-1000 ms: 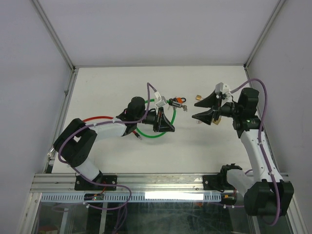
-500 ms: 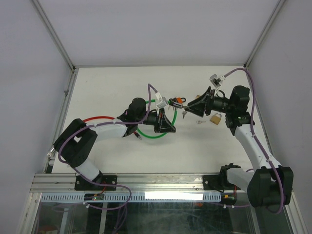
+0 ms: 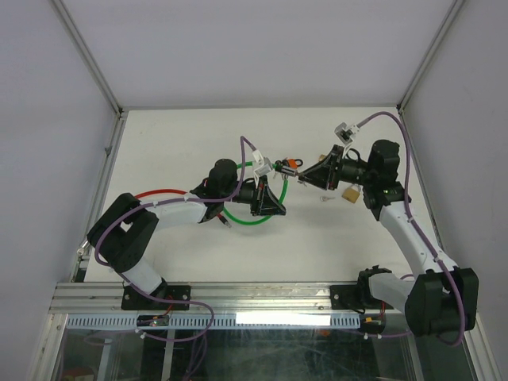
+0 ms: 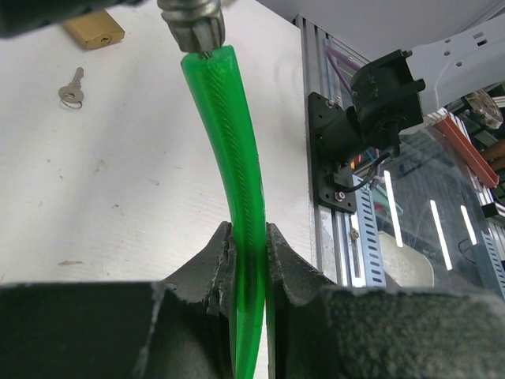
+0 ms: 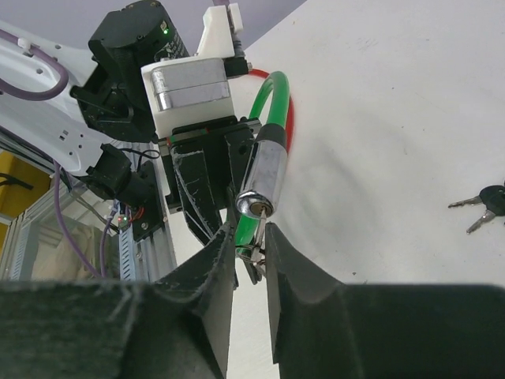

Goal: Lock with the key
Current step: Lock the lock.

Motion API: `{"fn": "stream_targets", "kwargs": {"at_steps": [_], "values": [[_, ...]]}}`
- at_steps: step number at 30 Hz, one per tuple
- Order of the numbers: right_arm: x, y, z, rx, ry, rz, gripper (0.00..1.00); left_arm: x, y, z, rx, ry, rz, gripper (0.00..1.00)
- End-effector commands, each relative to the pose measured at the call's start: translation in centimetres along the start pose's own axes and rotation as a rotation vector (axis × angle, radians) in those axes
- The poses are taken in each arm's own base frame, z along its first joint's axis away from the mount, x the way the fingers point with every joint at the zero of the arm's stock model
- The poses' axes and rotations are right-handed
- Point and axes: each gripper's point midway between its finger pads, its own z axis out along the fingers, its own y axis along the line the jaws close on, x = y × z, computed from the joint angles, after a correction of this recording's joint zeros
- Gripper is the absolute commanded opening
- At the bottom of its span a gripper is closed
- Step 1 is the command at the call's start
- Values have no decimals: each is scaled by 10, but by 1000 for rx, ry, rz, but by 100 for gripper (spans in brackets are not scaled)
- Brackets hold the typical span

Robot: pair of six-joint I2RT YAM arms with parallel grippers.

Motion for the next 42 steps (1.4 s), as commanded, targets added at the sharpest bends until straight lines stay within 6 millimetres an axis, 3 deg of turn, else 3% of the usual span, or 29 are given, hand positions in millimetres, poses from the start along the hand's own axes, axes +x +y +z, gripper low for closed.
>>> {"fn": "stream_targets", "kwargs": {"at_steps": [1,2,3,5,6,12,17,23,26,34,42], "values": [[-13,6,3,-17,-5,-75,20,-40,-19,2,40,-95,150,0],[-13,6,3,-17,1,-66,20,-40,-19,2,40,-94,151,0],[-13,7,3,-24,7,-97,11,-40,-19,1,40,-94,153,0],[-13,10,2,-23,21,-72,11,-40,-21,1,44,-92,155,0],[-13,9,2,-33,30,-188,0,-39,-21,0,48,-89,154,0],[-18,14,-3,-38,134,-546,0,-33,-30,-2,138,-45,99,0],[-18,26,-5,-111,227,-701,0,-29,-38,-4,201,-7,52,0],[9,28,-7,-186,439,-1122,0,-29,-41,-7,235,12,13,0],[9,22,-8,-149,517,-1240,0,-28,-43,-8,256,26,-10,0],[-20,22,-21,-4,543,-1314,0,-24,-28,-13,231,34,-82,0],[-8,14,-32,31,587,-1340,0,-27,-29,-17,308,52,-219,0]]}}
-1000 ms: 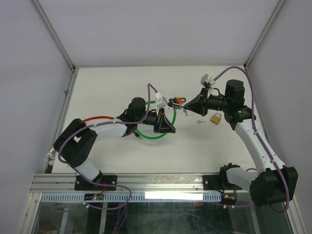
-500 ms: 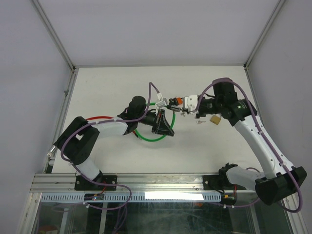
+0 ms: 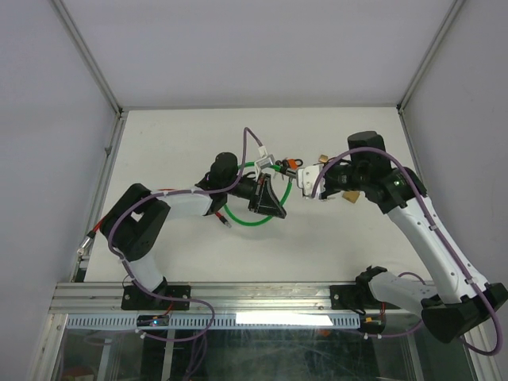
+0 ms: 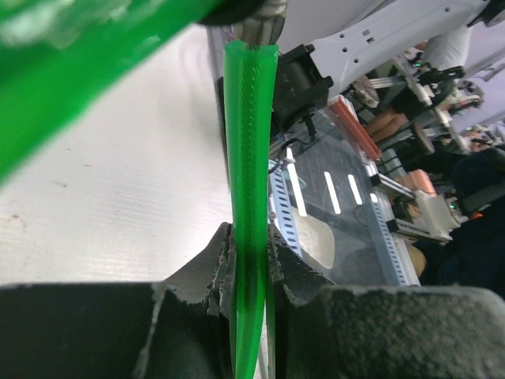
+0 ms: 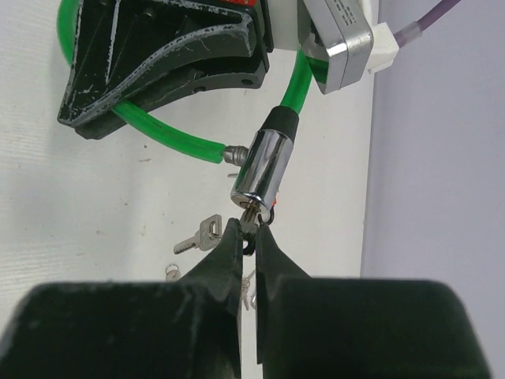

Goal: Lock with the key
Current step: Lock the lock.

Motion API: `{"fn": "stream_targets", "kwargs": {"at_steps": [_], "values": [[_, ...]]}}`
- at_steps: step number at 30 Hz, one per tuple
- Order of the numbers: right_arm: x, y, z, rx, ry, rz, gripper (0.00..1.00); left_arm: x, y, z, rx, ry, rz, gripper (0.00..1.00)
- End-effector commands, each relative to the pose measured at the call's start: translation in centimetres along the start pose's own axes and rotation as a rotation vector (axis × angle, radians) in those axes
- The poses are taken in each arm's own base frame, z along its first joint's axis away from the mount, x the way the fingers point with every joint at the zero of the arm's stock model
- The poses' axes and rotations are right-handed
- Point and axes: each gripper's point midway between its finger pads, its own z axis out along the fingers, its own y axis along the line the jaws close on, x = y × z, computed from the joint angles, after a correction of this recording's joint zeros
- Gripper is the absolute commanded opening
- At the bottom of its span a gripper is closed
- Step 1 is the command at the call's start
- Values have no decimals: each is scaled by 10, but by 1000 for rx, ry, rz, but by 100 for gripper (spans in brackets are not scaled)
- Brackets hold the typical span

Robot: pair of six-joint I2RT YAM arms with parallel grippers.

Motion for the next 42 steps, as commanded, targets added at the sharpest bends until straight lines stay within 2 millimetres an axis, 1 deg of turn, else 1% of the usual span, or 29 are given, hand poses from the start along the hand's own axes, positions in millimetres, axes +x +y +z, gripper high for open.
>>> {"fn": "stream_targets", "kwargs": {"at_steps": [1,5,7,11,14,16,18,19,20,21,22,23,24,25,26,27,29,30,32,40,41,42], "values": [[8,6,-11,12,61,-89,0,-21,-16,-8,102,-7,-65,0],[17,13,-4,7,84,-102,0,-22,-22,-8,148,0,-138,0],[18,15,-2,16,81,-74,0,-24,-23,-8,158,-6,-136,0],[18,13,-2,51,72,1,0,-23,-15,-10,125,-18,-158,0],[21,11,-5,70,88,13,0,-21,-5,-13,95,-17,-212,0],[19,11,-5,77,75,44,0,-22,0,-15,82,-21,-246,0],[11,5,-6,112,28,145,0,-24,1,-16,74,-30,-239,0],[5,-5,-8,155,-12,209,0,-24,2,-16,66,-33,-232,0],[1,-9,-10,175,-44,298,0,-24,3,-16,54,-39,-214,0],[-4,-19,-14,213,-92,372,0,-25,5,-16,36,-46,-188,0],[-2,-27,-18,247,-132,517,0,-26,6,-17,17,-55,-135,0],[-4,-31,-19,255,-182,604,0,-27,7,-18,-7,-68,-103,0],[-5,-33,-21,246,-233,682,2,-27,9,-19,-34,-74,-83,0],[-8,-33,-21,213,-303,771,14,-27,10,-19,-55,-83,-51,0],[-11,-30,-19,164,-372,857,30,-29,10,-20,-76,-95,-22,0],[-15,-28,-19,111,-437,924,43,-31,11,-21,-101,-109,10,0],[-20,-16,-15,-20,-547,1048,63,-34,10,-20,-140,-134,70,0],[-14,-21,-12,16,-565,991,63,-35,9,-19,-155,-142,97,0],[-9,-26,-9,52,-587,920,63,-34,7,-16,-169,-147,138,0],[-1,-33,-1,50,-587,921,63,-36,7,-1,-207,-155,179,0],[-10,-28,-3,-27,-607,1126,70,-36,7,0,-207,-156,184,0],[-12,-27,-3,-56,-612,1223,60,-35,6,1,-206,-153,183,0]]}}
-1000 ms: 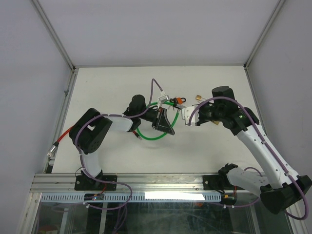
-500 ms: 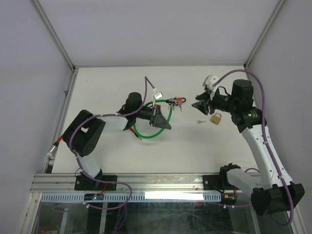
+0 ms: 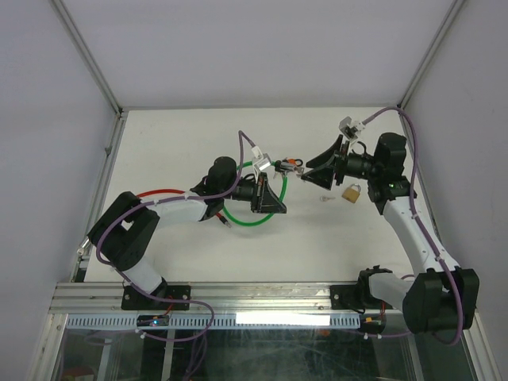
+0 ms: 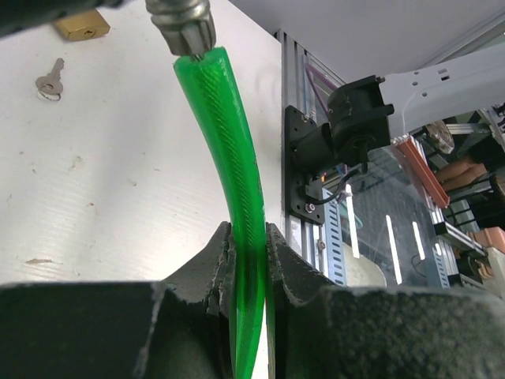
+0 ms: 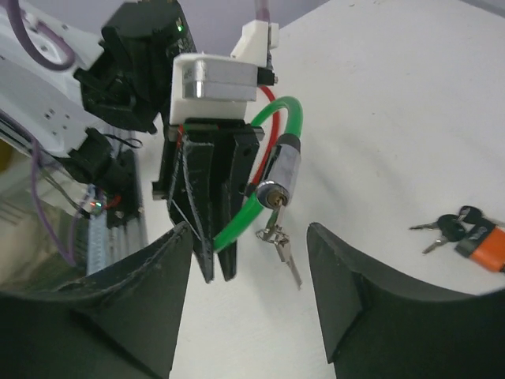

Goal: Lock with the key
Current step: Lock the lock.

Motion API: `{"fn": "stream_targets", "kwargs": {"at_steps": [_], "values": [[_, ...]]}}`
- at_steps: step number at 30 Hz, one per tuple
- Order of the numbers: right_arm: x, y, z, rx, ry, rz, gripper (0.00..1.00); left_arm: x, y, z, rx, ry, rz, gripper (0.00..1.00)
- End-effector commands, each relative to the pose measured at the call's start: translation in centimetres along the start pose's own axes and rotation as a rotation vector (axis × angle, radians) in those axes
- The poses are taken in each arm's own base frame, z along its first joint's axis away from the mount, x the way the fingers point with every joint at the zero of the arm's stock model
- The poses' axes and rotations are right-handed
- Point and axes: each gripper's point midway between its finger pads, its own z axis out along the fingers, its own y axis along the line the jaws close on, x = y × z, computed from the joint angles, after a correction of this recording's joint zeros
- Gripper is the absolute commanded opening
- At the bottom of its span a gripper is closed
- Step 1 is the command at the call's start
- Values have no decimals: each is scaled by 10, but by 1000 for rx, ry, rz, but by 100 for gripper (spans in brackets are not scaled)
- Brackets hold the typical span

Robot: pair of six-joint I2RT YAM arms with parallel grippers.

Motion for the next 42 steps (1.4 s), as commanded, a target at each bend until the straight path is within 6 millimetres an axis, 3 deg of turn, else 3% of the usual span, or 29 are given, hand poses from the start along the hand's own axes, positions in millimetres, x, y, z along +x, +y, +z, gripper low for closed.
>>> {"fn": "stream_targets", "kwargs": {"at_steps": [1,8,11,24,41,42], "values": [[-25,19,3,-65,-38,210,56,-25,-10,2,-2,-69,139,0],[-19,11,7,-56,-21,254,38,-25,-13,2,4,-67,144,0],[-18,8,10,-51,-16,264,34,-24,-15,2,10,-65,144,0],[-20,-4,15,-11,-21,263,33,-21,-18,3,24,-50,146,0],[-13,8,23,-36,46,363,33,-19,-19,3,21,-45,146,0],[-11,-13,23,46,34,200,6,-19,-19,2,18,-44,147,0]]}}
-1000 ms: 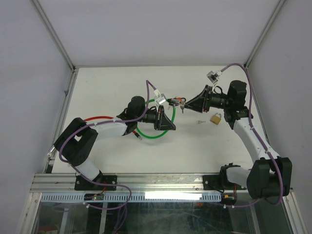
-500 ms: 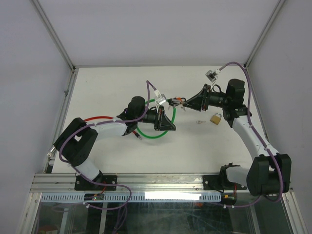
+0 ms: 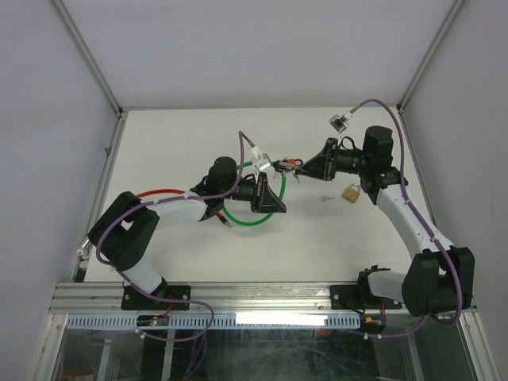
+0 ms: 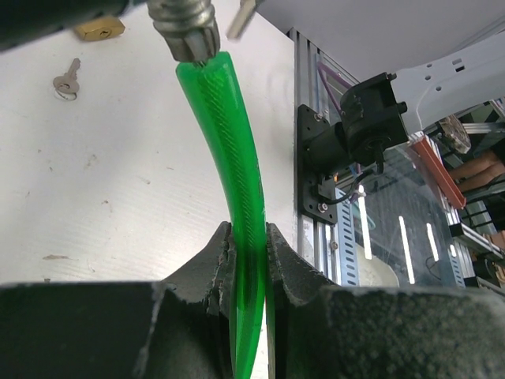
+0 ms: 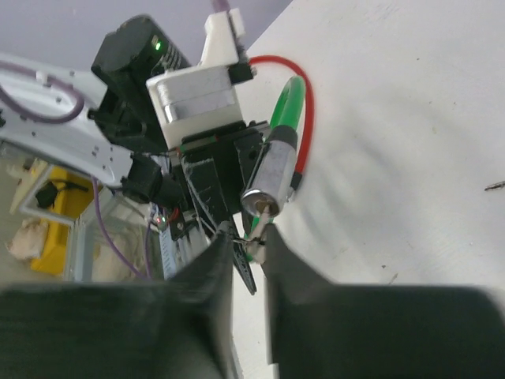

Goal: Lock with the key
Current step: Lock the lock.

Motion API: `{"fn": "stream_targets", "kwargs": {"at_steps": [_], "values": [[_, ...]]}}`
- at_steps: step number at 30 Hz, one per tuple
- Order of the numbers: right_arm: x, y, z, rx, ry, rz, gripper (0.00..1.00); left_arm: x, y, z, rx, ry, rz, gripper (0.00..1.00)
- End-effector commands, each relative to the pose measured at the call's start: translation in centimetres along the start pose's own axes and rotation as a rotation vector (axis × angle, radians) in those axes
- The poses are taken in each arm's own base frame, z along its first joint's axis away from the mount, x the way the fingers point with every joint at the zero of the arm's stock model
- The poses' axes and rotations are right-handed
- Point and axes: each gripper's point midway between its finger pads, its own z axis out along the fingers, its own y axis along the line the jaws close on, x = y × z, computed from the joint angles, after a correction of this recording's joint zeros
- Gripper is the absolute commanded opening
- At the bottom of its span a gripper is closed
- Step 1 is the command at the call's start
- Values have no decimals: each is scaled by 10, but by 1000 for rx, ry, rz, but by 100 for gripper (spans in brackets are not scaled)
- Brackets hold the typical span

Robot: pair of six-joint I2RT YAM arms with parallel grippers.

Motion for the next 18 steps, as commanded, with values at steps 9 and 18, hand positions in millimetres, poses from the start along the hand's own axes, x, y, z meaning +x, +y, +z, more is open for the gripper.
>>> {"fn": "stream_targets", "kwargs": {"at_steps": [9,18], "values": [[-24,-8,-5,107,-36,-251,10,-21,-21,-1,37,-44,124,0],[-27,-9,-1,99,-25,-283,9,-22,-23,-2,45,-41,119,0]]}}
